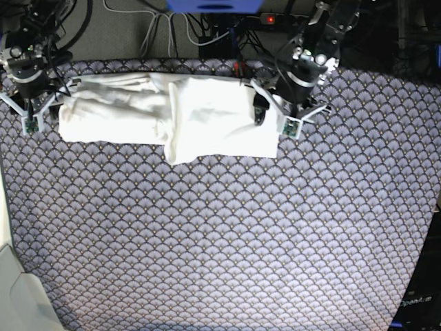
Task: Fold the T-shirt properly
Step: 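Release the folded shirt and raise both grippers, then grasp the folded end of the white shirt with the right gripper, then fold the held end over onto the shirt's middle with the right gripper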
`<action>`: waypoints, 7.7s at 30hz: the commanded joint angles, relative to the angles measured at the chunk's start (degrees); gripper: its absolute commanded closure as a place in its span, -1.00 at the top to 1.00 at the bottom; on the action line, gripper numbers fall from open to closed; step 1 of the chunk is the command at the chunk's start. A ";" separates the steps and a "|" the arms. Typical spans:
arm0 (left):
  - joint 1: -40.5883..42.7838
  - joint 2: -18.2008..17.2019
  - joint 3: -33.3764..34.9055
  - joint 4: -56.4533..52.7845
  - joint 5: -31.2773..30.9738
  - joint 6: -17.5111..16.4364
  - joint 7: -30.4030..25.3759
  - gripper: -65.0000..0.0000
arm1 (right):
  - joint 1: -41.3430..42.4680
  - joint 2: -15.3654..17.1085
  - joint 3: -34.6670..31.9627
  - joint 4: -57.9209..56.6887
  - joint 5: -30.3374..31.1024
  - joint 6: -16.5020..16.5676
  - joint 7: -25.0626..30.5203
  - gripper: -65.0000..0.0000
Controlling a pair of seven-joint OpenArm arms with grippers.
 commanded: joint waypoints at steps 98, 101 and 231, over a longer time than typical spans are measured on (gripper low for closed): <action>5.23 -0.41 -9.10 7.72 0.60 0.23 -1.28 -0.04 | 7.61 2.45 0.14 -16.26 28.79 -0.27 -22.01 -0.76; 5.23 -0.41 -9.10 7.72 0.60 0.23 -1.28 -0.04 | 7.96 2.71 0.14 -16.00 28.79 -0.27 -22.01 -1.00; 19.03 0.12 -27.74 9.83 0.51 -0.21 -1.37 -0.04 | 14.91 1.83 -53.93 -13.71 34.77 -0.27 -12.25 -0.84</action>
